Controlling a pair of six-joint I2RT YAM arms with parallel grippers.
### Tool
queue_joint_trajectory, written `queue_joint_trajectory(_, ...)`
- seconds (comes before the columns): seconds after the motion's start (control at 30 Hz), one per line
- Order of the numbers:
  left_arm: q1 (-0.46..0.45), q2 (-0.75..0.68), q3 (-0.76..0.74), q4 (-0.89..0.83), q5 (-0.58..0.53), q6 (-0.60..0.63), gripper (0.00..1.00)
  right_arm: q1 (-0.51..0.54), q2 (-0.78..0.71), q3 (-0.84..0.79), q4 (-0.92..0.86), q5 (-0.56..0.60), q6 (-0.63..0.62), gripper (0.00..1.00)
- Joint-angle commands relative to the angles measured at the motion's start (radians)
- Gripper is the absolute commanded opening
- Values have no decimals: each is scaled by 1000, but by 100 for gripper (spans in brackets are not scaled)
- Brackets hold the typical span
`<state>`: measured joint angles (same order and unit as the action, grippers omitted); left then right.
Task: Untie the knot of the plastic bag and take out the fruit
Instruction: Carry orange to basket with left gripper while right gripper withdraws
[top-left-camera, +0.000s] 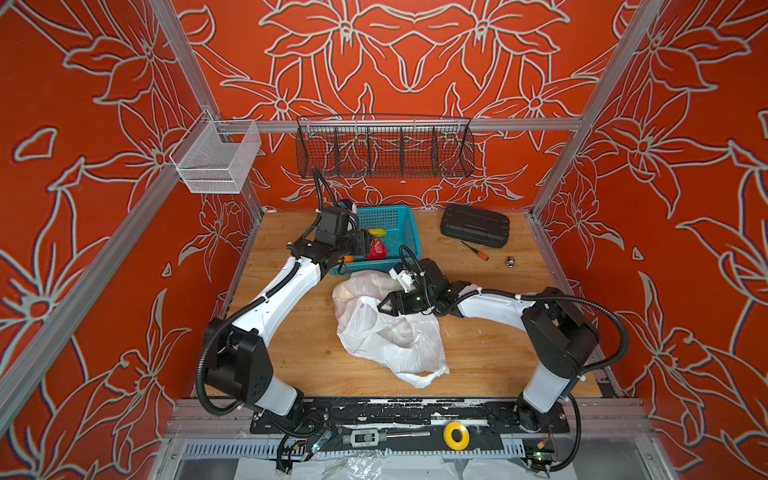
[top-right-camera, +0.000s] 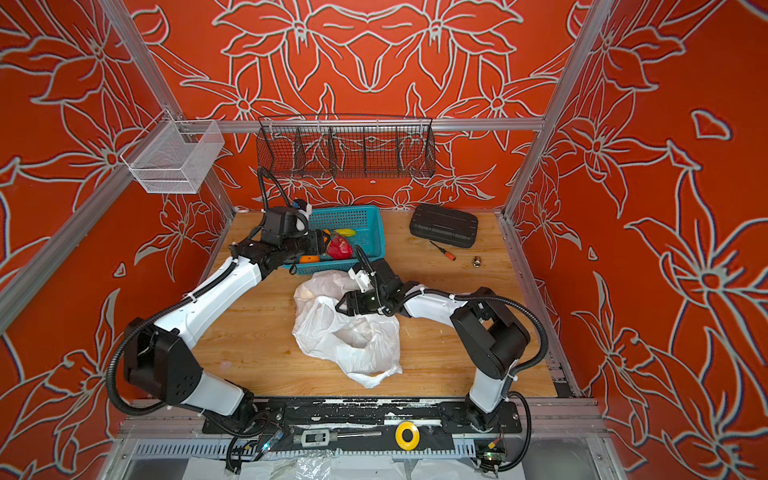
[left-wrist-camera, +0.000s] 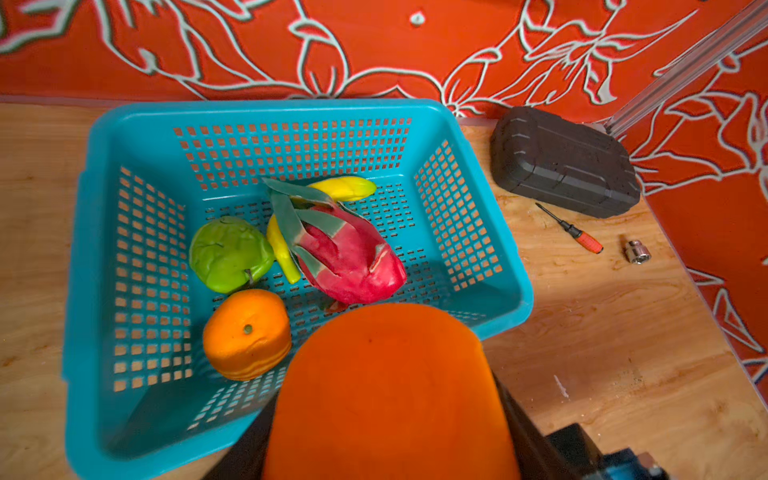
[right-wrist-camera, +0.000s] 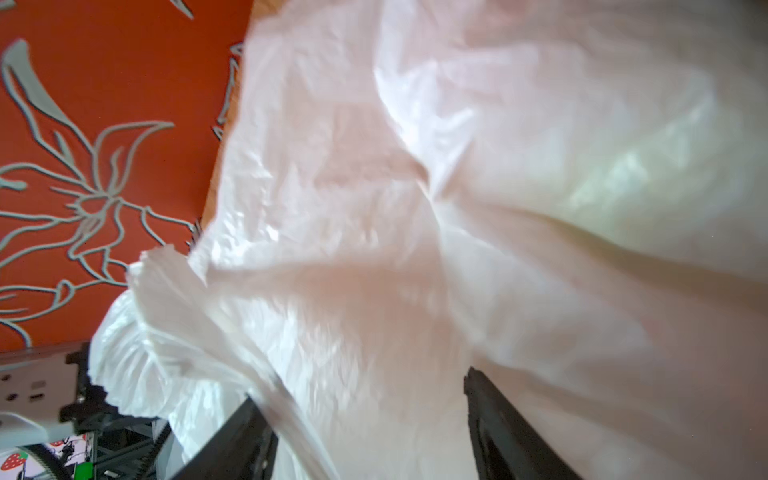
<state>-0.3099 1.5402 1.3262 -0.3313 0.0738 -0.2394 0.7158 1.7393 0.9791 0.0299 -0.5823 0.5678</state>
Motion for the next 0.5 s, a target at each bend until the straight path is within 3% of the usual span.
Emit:
queue_joint_trajectory(0.0, 2, 67, 43, 61, 88, 21, 46, 0, -32, -38, -75, 17, -60, 70)
queue_joint_trajectory(0.2, -12, 218, 129, 125, 138, 46, 46, 0, -111, -131, -21, 51, -26, 72)
queue_joint_trajectory(0.47, -84, 437, 337, 95, 109, 113, 46, -1, -250, -196, -35, 148, -37, 76)
